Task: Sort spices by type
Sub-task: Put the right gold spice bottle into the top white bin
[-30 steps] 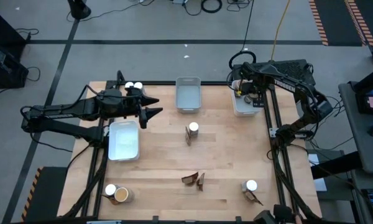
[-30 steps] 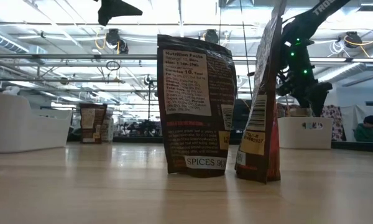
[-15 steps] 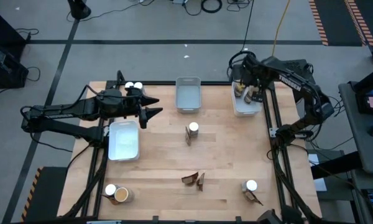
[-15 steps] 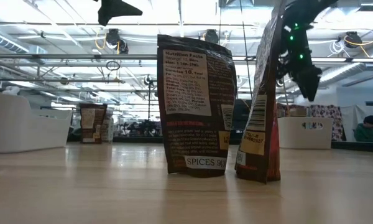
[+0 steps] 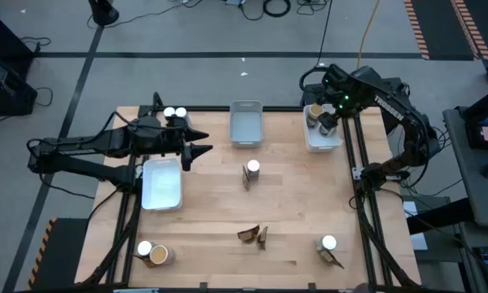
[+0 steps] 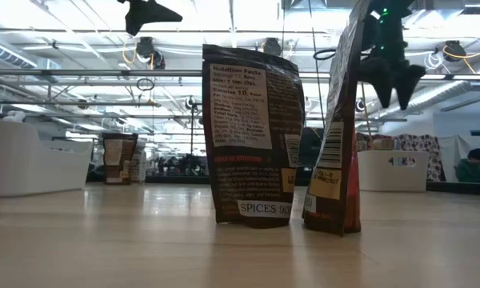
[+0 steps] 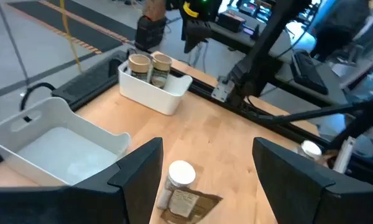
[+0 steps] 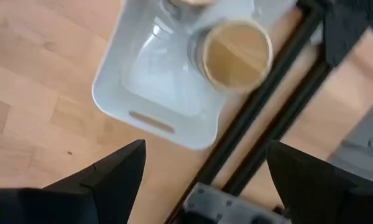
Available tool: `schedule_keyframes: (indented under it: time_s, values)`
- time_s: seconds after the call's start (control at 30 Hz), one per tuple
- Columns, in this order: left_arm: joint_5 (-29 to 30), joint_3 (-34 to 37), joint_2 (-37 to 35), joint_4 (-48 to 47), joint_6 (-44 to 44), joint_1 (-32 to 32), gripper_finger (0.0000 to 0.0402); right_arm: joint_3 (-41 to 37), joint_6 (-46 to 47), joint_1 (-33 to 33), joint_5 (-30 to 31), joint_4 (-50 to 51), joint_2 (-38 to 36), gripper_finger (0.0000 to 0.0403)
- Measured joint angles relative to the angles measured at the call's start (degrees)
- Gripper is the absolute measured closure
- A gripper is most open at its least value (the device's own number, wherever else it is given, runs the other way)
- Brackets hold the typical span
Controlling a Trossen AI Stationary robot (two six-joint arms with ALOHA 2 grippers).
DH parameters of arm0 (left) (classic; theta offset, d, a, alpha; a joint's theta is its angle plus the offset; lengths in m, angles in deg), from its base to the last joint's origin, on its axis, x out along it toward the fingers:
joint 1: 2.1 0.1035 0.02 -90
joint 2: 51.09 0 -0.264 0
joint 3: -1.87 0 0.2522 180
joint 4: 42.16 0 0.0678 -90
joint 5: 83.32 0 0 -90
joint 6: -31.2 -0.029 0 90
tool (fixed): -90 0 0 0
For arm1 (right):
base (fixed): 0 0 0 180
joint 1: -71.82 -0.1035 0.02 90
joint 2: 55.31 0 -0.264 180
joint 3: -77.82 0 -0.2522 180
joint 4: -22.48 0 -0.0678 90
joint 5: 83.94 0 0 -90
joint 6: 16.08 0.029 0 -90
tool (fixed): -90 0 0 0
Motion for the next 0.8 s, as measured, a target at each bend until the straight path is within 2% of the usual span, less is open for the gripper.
schedule_keyframes:
  time_s: [0.13, 0.27, 0.37, 0.5, 0.7, 0.8]
  values:
    - [-0.33, -0.01, 0.0, -0.14, 0.0, 0.0, 0.0149, -0.02, 2.22, -1.79, -0.01, 1.75, -2.5, 0.0089]
    - [-0.32, 0.0, 0.01, -0.14, -0.05, -0.43, 0.0149, -0.9, 6.25, -3.62, 0.76, -1.27, -5.86, 0.0092]
    - [-0.33, 0.0, 0.0, -0.14, -0.19, -0.9, 0.0149, -3.58, 10.23, -4.11, -0.13, -3.01, -7.71, 0.0117]
    - [-0.3, 0.0, 0.0, -0.15, -1.43, -1.45, 0.0149, -8.49, 11.77, -4.11, -1.44, -3.41, -8.61, 0.0198]
    - [-0.25, 0.0, 0.01, -0.14, -1.61, -1.68, 0.0149, -13.34, 11.53, -4.11, -1.28, -10.96, -8.59, 0.0374]
    - [-0.16, 0.0, 0.0, -0.15, -1.57, -1.67, 0.0149, -15.68, 11.61, -3.77, -0.89, -15.03, -8.25, 0.0392]
